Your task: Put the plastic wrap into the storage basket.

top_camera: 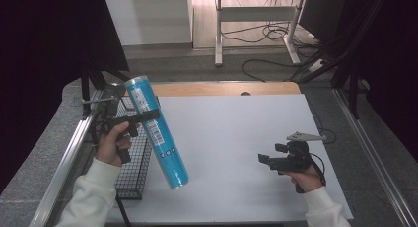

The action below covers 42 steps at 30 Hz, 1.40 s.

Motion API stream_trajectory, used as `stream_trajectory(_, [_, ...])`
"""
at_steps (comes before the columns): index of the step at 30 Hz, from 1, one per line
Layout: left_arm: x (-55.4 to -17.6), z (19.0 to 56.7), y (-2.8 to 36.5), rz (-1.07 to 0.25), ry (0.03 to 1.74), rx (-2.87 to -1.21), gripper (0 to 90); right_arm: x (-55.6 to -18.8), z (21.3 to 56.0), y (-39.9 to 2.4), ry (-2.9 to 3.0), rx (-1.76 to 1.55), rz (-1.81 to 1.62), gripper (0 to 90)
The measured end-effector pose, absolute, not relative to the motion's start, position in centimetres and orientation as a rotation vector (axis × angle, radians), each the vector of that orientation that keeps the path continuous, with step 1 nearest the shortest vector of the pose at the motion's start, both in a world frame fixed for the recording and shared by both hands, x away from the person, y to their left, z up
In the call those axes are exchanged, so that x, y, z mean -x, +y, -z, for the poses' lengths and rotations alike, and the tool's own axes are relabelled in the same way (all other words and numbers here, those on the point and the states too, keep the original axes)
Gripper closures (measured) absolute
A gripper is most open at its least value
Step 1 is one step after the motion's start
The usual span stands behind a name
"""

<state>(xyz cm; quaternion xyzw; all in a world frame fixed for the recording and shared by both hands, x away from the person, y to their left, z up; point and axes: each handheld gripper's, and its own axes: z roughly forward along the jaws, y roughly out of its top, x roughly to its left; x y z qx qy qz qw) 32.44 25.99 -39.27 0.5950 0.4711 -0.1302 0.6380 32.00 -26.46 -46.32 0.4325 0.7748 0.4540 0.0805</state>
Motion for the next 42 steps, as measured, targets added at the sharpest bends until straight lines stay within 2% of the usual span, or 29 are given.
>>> stream_trajectory(42, [-32.0, 38.6, 36.4, 0.227, 1.202, -1.351, 32.1, -32.4, 46.9, -26.6, 2.33, -1.314, -1.315, 10.3])
